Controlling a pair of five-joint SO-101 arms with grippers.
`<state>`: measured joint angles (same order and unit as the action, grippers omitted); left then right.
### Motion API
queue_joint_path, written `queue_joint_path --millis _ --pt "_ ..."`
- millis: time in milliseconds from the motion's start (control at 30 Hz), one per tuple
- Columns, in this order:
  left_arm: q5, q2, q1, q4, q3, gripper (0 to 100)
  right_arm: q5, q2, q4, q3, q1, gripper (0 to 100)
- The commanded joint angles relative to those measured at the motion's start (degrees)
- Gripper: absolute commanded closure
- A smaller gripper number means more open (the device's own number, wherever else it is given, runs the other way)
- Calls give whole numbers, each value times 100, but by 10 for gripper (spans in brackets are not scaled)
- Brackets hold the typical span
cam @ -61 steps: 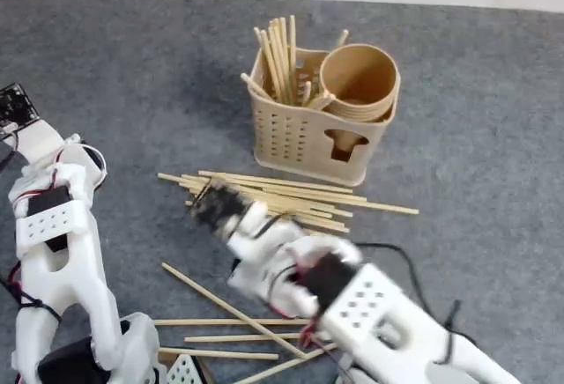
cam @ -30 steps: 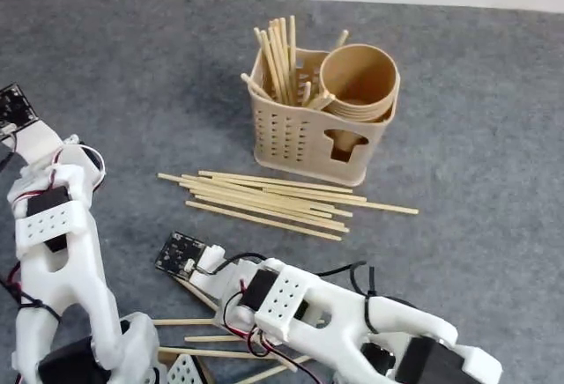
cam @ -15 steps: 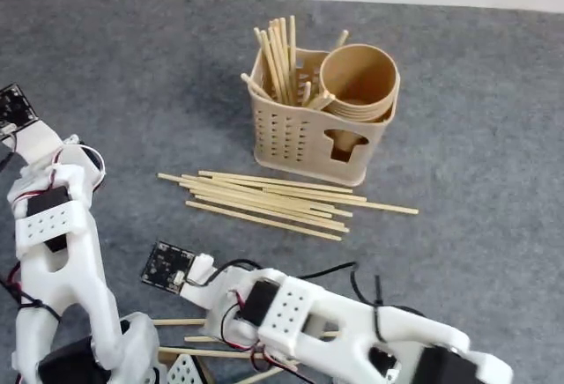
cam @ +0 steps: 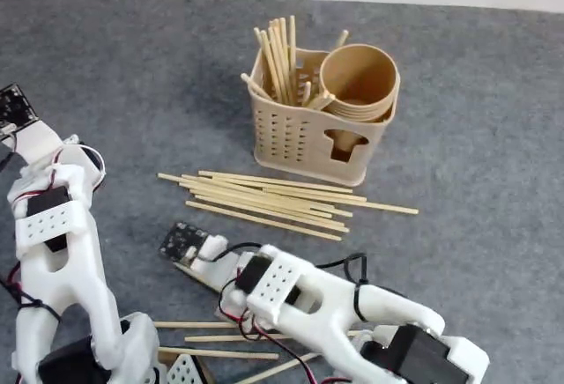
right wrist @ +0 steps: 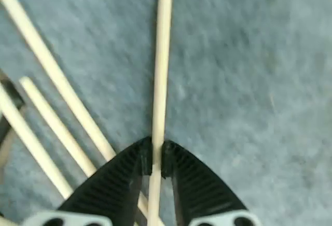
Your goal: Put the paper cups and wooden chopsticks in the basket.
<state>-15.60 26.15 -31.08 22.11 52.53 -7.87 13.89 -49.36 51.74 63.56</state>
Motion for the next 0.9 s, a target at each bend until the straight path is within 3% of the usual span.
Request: queue_joint_path --millis 0,533,867 --pt "-167 145 -31 -105 -75 992 26 347 -391 -435 -330 994" --pt "-167 154 -4 -105 -66 992 53 2774 -901 -215 -1631 994" --pt "-158 154 119 -105 -57 992 35 4611 -998 224 -1675 994"
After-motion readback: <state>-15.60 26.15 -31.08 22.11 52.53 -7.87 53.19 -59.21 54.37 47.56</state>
